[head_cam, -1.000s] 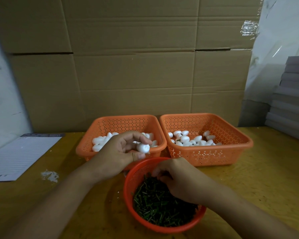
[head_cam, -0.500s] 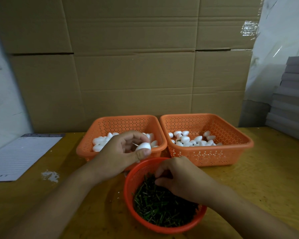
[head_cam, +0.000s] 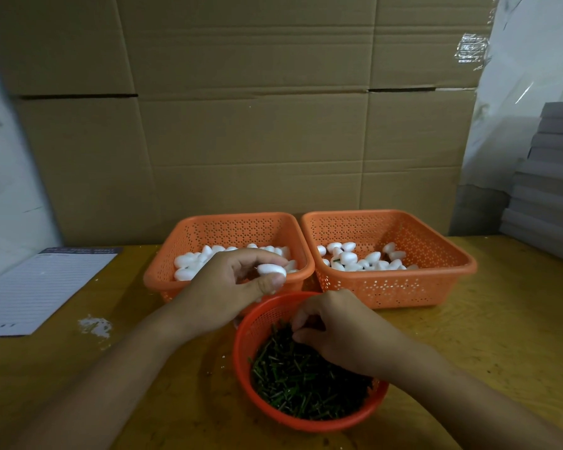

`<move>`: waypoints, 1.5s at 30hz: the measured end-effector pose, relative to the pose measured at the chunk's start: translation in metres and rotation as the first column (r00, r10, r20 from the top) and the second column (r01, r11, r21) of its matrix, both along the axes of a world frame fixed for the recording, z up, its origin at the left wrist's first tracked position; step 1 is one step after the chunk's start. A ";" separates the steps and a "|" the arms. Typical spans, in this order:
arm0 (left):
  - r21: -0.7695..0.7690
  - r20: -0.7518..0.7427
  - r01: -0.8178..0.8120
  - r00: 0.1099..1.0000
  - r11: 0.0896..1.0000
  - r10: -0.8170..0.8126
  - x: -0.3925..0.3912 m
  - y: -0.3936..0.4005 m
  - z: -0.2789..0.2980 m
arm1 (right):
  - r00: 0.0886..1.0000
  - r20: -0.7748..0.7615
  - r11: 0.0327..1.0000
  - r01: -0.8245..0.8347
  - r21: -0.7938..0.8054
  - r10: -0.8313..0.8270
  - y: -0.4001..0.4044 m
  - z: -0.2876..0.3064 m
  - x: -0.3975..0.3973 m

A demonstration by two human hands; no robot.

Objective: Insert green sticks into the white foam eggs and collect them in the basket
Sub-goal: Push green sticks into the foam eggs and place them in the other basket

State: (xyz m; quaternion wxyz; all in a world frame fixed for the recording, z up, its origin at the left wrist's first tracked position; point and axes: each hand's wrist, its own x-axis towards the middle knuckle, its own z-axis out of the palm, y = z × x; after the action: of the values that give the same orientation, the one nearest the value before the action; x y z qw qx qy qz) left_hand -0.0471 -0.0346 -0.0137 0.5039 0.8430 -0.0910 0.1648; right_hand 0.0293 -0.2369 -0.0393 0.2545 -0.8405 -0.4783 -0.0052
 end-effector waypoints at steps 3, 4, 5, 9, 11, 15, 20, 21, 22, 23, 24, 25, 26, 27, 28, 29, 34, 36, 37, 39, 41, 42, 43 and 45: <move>0.019 0.008 0.008 1.000 1.000 -0.008 -0.001 -0.002 0.001 | 1.000 -0.020 1.000 0.010 0.000 -0.010 0.001 0.002 -0.002; 0.026 0.010 0.020 1.000 0.999 -0.020 -0.001 -0.001 0.001 | 1.000 -0.025 1.000 0.019 0.000 -0.019 0.001 0.002 -0.003; 0.028 0.008 0.030 1.000 0.999 -0.030 -0.001 -0.001 0.001 | 0.999 -0.026 1.000 0.028 0.001 -0.028 0.001 0.003 -0.003; 0.026 -0.012 0.034 0.999 0.999 -0.033 -0.001 -0.001 0.001 | 0.999 -0.024 1.000 0.031 -0.003 -0.031 0.001 0.004 -0.003; -0.004 -0.036 0.036 0.999 0.999 -0.036 0.000 -0.001 0.001 | 1.000 -0.023 1.000 0.021 -0.013 -0.021 0.000 0.004 -0.002; -0.102 -0.074 0.047 0.996 0.994 -0.055 -0.001 0.000 0.000 | 1.000 -0.014 1.000 0.004 -0.012 -0.004 -0.001 0.005 -0.001; -0.199 -0.091 0.042 0.994 0.979 -0.061 0.000 0.003 -0.001 | 0.995 -0.097 0.994 0.026 0.103 -0.016 -0.003 0.007 0.002; -0.211 -0.095 0.041 0.994 0.977 -0.062 0.000 0.003 -0.001 | 0.989 -0.148 0.989 0.046 0.140 -0.025 -0.003 0.006 0.003; -0.223 -0.098 0.043 0.993 0.974 -0.066 0.000 0.003 -0.001 | 0.971 -0.237 0.978 0.075 0.196 -0.027 -0.002 0.006 0.003; -0.235 -0.097 0.050 0.992 0.971 -0.075 0.000 0.003 -0.001 | 0.933 -0.359 0.956 0.113 0.272 -0.008 -0.001 0.007 0.003; -0.248 -0.095 0.056 0.992 0.967 -0.082 -0.001 0.003 0.000 | 0.875 -0.483 0.922 0.159 0.352 0.034 -0.001 0.008 0.002; -0.263 -0.092 0.059 0.992 0.963 -0.085 -0.001 0.003 0.001 | 0.802 -0.590 0.884 0.208 0.419 0.091 -0.001 0.010 0.001; -0.278 -0.088 0.056 0.993 0.959 -0.084 -0.001 0.002 0.002 | 0.734 -0.663 0.849 0.252 0.465 0.146 -0.001 0.013 0.000; -0.291 -0.085 0.052 0.993 0.955 -0.080 -0.002 0.002 0.003 | 0.675 -0.712 0.819 0.289 0.495 0.193 -0.001 0.016 0.000; -0.301 -0.082 0.048 0.994 0.952 -0.076 -0.002 0.001 0.004 | 0.627 -0.743 0.795 0.317 0.517 0.233 -0.002 0.019 -0.001; -0.304 -0.079 0.044 0.994 0.952 -0.071 -0.002 0.001 0.005 | 0.595 -0.760 0.778 0.337 0.531 0.261 -0.003 0.022 -0.001; -0.276 -0.067 0.020 0.997 0.961 -0.040 -0.002 0.002 0.004 | 0.673 -0.714 0.760 0.358 0.543 0.193 -0.005 0.026 -0.003; -0.265 -0.063 0.006 0.998 0.964 -0.024 -0.001 0.002 0.003 | 0.712 -0.682 0.757 0.352 0.551 0.165 -0.004 0.027 -0.005; -0.260 -0.062 0.003 0.998 0.966 -0.019 0.000 0.002 0.003 | 0.723 -0.673 0.756 0.350 0.553 0.158 -0.004 0.027 -0.006; -0.249 -0.060 0.003 0.998 0.969 -0.019 0.000 0.001 0.002 | 0.735 -0.662 0.754 0.351 0.555 0.145 -0.003 0.028 -0.008; -0.239 -0.062 0.005 0.998 0.971 -0.021 0.001 0.001 0.001 | 0.740 -0.659 0.752 0.355 0.556 0.138 -0.003 0.027 -0.008; -0.235 -0.066 0.005 0.998 0.972 -0.021 0.001 0.001 0.001 | 0.741 -0.658 0.750 0.356 0.557 0.137 -0.003 0.027 -0.008; -0.231 -0.068 0.004 0.997 0.973 -0.020 0.001 0.000 0.001 | 0.742 -0.657 0.749 0.357 0.558 0.136 -0.003 0.027 -0.008; -0.218 -0.070 -0.004 0.997 0.976 -0.012 0.000 0.000 0.001 | 0.745 -0.654 0.748 0.357 0.559 0.132 -0.002 0.027 -0.008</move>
State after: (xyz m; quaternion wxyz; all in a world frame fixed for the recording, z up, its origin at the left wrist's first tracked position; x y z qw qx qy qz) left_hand -0.0466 -0.0351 -0.0130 0.5965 0.7878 -0.0561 0.1428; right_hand 0.0214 -0.2393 -0.0124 0.6811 -0.6725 -0.2688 0.1072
